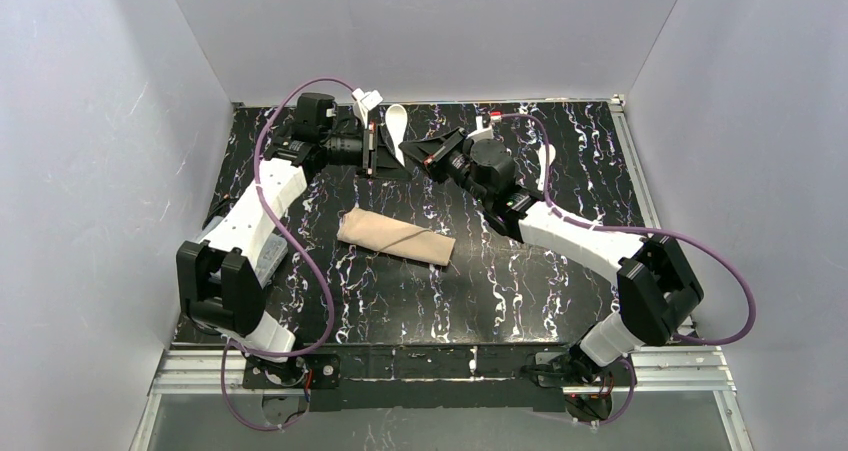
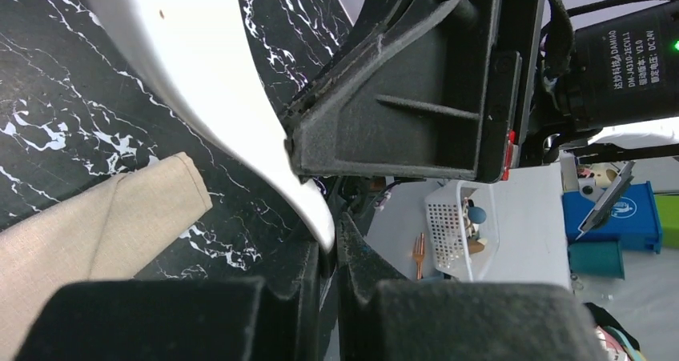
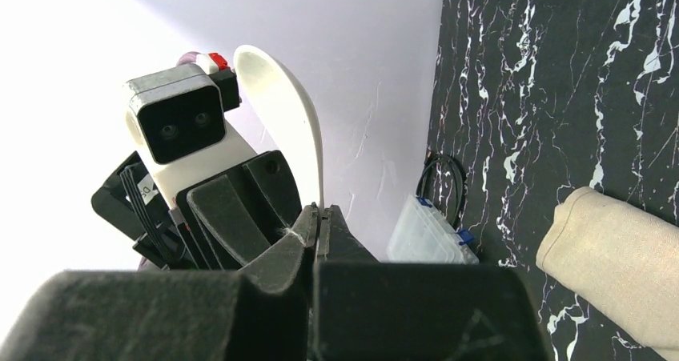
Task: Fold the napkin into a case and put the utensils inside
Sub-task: Pass from the right arm to the left, then pass from the left arm to the right
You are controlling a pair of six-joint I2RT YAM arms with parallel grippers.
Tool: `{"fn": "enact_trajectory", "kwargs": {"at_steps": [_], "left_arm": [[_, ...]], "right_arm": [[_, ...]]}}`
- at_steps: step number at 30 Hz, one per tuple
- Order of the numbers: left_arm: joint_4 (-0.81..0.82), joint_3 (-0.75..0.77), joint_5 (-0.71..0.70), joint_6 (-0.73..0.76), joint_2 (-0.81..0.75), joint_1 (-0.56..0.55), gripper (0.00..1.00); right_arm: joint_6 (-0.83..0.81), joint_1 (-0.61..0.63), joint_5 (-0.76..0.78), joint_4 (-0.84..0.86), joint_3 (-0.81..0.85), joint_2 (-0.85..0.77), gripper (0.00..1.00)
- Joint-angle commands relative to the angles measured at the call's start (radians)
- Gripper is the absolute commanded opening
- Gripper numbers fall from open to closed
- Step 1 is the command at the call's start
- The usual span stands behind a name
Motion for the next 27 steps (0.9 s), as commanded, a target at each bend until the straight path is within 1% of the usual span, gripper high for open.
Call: {"fn": "enact_trajectory", "kwargs": {"at_steps": [1,2,3,4,5,6,8,9,10,12,14,16,18,20,22,25,27], "left_arm": [[-0.033,0.009,0.069,0.052,-0.048,0.001,0.00],[-0.053,0.014,0.082,0.069,-0.048,0.004,0.00],[-0.087,0.025,0.095,0.104,-0.045,0.007,0.00],[-0.145,0.046,0.100,0.165,-0.041,0.009,0.00],[-0.219,0.068,0.104,0.230,-0.035,0.011,0.00],[-0.287,0.090,0.104,0.305,-0.032,0.012,0.00],[-0.423,0.120,0.106,0.452,-0.023,0.013,0.00],[-0.492,0.135,0.105,0.525,-0.012,0.014,0.00],[-0.569,0.152,0.115,0.590,0.005,0.013,0.00],[-0.735,0.191,0.134,0.734,0.049,0.013,0.00],[-0.893,0.230,0.150,0.858,0.103,0.013,0.00],[-1.049,0.257,0.157,0.980,0.143,0.013,0.00],[-1.156,0.270,0.151,1.070,0.167,0.013,0.00],[-1.238,0.279,0.142,1.145,0.179,0.013,0.00],[-1.282,0.287,0.137,1.185,0.184,0.013,0.00],[-1.333,0.305,0.124,1.223,0.197,0.013,0.00],[-1.334,0.304,0.118,1.226,0.198,0.011,0.00]], "right_arm": [[-0.044,0.009,0.007,0.038,0.051,-0.008,0.01],[-0.063,0.000,-0.012,0.021,0.058,-0.011,0.04],[-0.081,-0.020,-0.052,0.005,0.066,-0.016,0.13],[-0.106,-0.047,-0.104,-0.002,0.073,-0.022,0.25],[-0.138,-0.085,-0.185,-0.029,0.095,-0.019,0.35],[-0.168,-0.130,-0.290,-0.049,0.126,-0.007,0.40],[-0.258,-0.219,-0.558,-0.143,0.229,0.032,0.47],[-0.343,-0.245,-0.628,-0.225,0.298,0.053,0.49],[-0.442,-0.263,-0.754,-0.330,0.411,0.076,0.50],[-0.716,-0.269,-0.866,-0.622,0.584,0.109,0.54],[-0.948,-0.267,-0.912,-0.852,0.705,0.122,0.57],[-1.108,-0.267,-0.959,-0.973,0.754,0.113,0.61],[-1.221,-0.267,-0.971,-1.032,0.750,0.091,0.66],[-1.296,-0.268,-0.968,-1.105,0.757,0.087,0.69],[-1.346,-0.266,-0.966,-1.163,0.771,0.100,0.69],[-1.431,-0.257,-0.957,-1.252,0.806,0.135,0.69],[-1.461,-0.254,-0.940,-1.294,0.819,0.154,0.69]]}}
